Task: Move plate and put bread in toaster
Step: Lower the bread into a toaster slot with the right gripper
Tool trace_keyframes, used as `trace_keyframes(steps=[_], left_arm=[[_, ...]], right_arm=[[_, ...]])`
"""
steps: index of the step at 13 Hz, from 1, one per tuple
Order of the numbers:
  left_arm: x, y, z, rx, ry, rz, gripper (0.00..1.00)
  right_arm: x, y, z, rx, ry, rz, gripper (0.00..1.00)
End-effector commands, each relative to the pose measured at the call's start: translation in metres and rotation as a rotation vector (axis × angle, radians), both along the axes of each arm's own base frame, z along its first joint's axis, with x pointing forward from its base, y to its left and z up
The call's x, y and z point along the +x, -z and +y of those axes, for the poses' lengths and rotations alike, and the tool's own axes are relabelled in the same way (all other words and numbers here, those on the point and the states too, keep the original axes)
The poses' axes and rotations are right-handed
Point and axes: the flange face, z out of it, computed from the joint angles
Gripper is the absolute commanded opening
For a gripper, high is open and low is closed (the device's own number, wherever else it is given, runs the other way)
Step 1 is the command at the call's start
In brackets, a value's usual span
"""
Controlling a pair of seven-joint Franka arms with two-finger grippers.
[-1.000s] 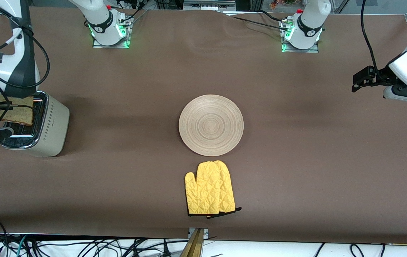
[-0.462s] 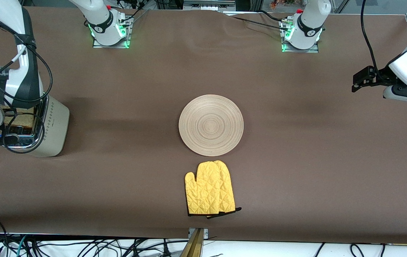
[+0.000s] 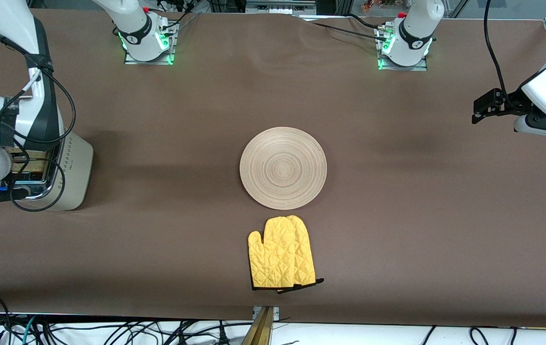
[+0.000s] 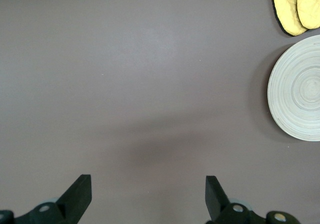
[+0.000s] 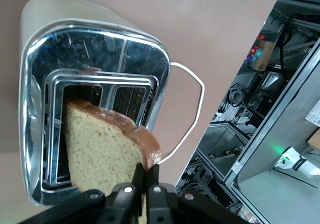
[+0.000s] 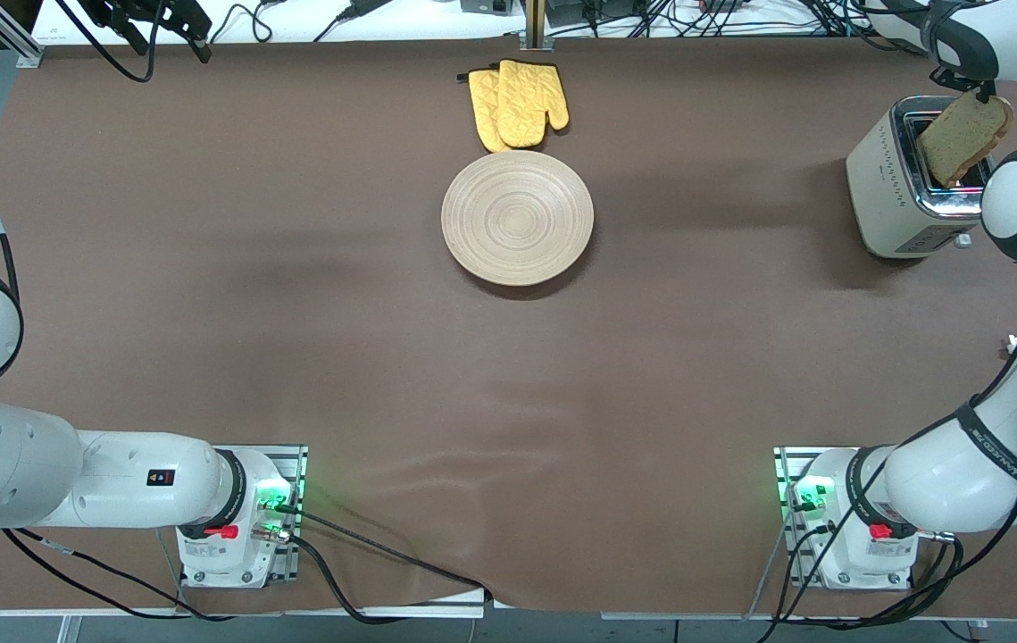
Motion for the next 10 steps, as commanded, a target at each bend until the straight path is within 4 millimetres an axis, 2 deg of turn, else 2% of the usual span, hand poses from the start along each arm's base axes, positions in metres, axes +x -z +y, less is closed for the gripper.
trace_keyframes(steps=[1, 4, 8, 10], left_arm=[[-0.005, -0.005, -0.001, -0.017, -0.009, 0.007, 1.00], [-0.005, -0.005, 0.001, -0.017, -0.010, 0.009, 1.00], [-0.005, -0.005, 0.001, -0.017, -0.010, 0.010, 1.00], [-0.005, -0.005, 0.001, -0.017, -0.010, 0.010, 1.00]], right_arm=[[0.005, -0.004, 0.001, -0.014, -0.019, -0.032, 0.00], [0.009, -0.021, 0.002, -0.045, -0.032, -0.047, 0.00], [0.009, -0.016, 0.008, -0.048, 0.002, -0.074, 0.00], [0.009, -0.007, 0.012, -0.055, 0.022, -0.081, 0.00]])
